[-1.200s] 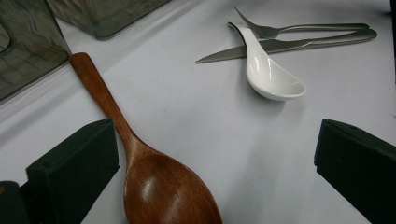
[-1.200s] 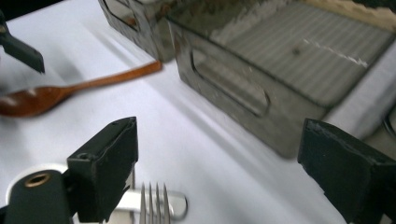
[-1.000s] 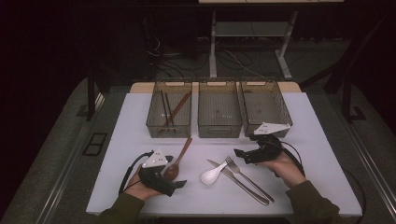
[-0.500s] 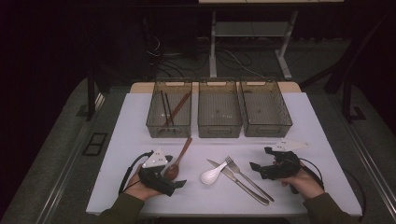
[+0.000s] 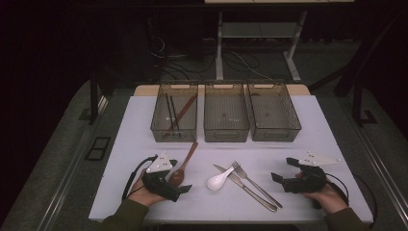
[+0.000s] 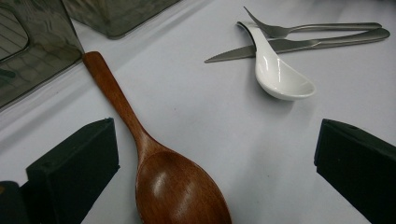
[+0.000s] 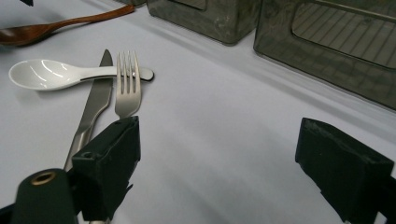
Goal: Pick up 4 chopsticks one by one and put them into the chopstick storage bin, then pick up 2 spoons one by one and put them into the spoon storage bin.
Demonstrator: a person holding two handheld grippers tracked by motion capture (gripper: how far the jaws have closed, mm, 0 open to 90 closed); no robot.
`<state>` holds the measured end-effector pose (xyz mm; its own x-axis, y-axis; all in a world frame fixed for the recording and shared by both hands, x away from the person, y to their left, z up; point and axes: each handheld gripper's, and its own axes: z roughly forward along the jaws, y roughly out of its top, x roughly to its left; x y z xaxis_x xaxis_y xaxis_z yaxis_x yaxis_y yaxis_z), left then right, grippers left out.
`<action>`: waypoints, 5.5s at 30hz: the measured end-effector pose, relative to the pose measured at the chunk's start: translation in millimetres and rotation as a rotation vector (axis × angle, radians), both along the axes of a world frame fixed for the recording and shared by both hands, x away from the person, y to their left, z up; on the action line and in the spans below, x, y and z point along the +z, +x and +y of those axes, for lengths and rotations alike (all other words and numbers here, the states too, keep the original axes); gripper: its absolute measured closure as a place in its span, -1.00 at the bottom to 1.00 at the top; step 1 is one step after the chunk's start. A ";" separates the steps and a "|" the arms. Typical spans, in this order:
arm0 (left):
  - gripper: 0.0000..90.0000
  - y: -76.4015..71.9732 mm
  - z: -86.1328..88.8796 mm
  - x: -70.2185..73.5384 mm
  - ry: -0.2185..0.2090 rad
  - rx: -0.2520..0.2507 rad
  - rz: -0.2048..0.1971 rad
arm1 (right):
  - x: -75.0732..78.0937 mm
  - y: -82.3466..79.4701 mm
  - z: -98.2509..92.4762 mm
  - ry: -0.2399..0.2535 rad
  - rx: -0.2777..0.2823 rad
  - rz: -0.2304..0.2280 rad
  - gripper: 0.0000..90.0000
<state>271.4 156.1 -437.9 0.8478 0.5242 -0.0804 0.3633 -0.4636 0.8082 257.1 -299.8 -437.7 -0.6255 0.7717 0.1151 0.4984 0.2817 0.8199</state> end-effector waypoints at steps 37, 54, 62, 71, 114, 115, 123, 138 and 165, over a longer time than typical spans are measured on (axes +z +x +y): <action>0.99 71.8 12.8 8.6 0.040 0.213 0.026 | -4.0 -1.9 3.2 -0.063 0.012 0.019 -0.68; 0.99 94.0 -17.8 -9.4 0.159 0.218 0.083 | -3.9 -1.5 3.1 -0.058 0.016 0.020 -0.68; 0.99 94.3 -23.5 -9.6 0.147 0.194 0.093 | -3.7 -1.3 3.4 -0.063 0.023 0.020 -0.68; 0.99 88.4 -38.9 -8.3 0.154 0.092 0.103 | -3.3 -1.4 4.3 -0.061 0.022 0.015 -0.68; -0.16 20.4 12.9 16.3 0.043 0.061 0.068 | -1.7 -2.4 6.0 -0.059 0.029 0.006 -0.68; -0.17 18.2 15.1 15.1 0.047 0.064 0.067 | -1.8 -2.6 6.2 -0.060 0.031 0.004 -0.68; -0.18 12.6 25.7 5.0 0.064 0.088 0.095 | -2.2 -1.9 6.5 -0.063 0.035 0.010 -0.68; -0.09 13.3 18.6 -3.5 0.141 0.053 0.121 | -1.9 -2.0 7.5 -0.063 0.040 0.007 -0.68; 0.67 8.7 11.4 4.8 0.205 0.016 0.110 | -2.5 -2.5 9.0 -0.076 0.050 0.006 -0.68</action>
<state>280.1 167.6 -433.1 0.8311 0.5526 -0.0620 0.4526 -0.6075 0.6528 254.6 -290.8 -440.1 -0.6632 0.7459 0.0617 0.4872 0.3677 0.7921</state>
